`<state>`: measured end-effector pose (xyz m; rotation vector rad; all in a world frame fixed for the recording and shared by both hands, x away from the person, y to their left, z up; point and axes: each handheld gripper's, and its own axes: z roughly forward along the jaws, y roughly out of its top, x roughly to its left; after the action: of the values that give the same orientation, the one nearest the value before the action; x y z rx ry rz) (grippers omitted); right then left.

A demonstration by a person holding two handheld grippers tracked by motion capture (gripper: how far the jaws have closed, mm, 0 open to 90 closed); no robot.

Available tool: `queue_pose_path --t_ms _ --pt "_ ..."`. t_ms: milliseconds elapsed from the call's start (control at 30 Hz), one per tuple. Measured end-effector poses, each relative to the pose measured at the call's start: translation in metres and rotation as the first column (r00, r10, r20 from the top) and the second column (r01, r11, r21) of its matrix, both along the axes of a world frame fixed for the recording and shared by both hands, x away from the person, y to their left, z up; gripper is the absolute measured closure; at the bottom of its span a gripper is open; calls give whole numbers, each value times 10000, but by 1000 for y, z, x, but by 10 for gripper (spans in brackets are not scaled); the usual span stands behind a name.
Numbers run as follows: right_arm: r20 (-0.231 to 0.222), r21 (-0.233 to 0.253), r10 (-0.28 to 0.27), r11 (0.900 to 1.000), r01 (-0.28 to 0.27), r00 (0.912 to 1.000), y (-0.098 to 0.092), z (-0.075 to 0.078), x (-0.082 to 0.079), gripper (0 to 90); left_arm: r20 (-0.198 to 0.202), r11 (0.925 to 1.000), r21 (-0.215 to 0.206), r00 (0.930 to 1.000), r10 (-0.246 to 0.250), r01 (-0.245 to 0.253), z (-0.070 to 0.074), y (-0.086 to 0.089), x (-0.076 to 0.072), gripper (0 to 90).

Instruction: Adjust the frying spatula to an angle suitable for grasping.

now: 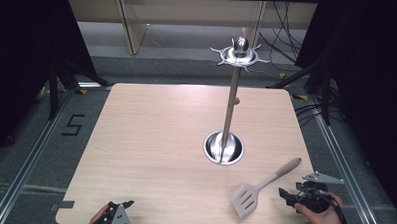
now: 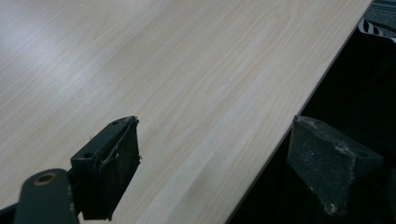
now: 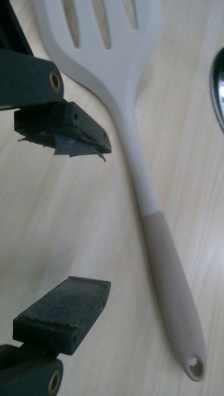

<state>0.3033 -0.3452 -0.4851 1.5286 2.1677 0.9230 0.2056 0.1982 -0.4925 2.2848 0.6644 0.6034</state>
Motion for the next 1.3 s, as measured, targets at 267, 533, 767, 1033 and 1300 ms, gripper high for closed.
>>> queue_pose_path --t_ms 267,533,767,1033,1300 --pt "-979 561 -997 9928 1055 9902 2 5 15 277 -17 10000 -6 10000 8 -8 -1 0 1 159" --pt "-1179 116 -811 9965 830 9897 4 4 40 291 -35 9999 -88 10000 69 -70 -1 0 0 159" --pt "-1781 319 -1630 9847 1713 9704 13 6 49 296 253 9999 -162 9997 4 0 -1 0 1 159" --pt "-1901 211 -1893 9802 1968 9633 15 -1 56 271 57 10000 46 10000 -58 57 0 0 1 159" --pt "-2190 -371 -1978 9802 1944 9555 22 -2 65 229 -3 10000 -22 10000 24 -24 -1 0 0 159"
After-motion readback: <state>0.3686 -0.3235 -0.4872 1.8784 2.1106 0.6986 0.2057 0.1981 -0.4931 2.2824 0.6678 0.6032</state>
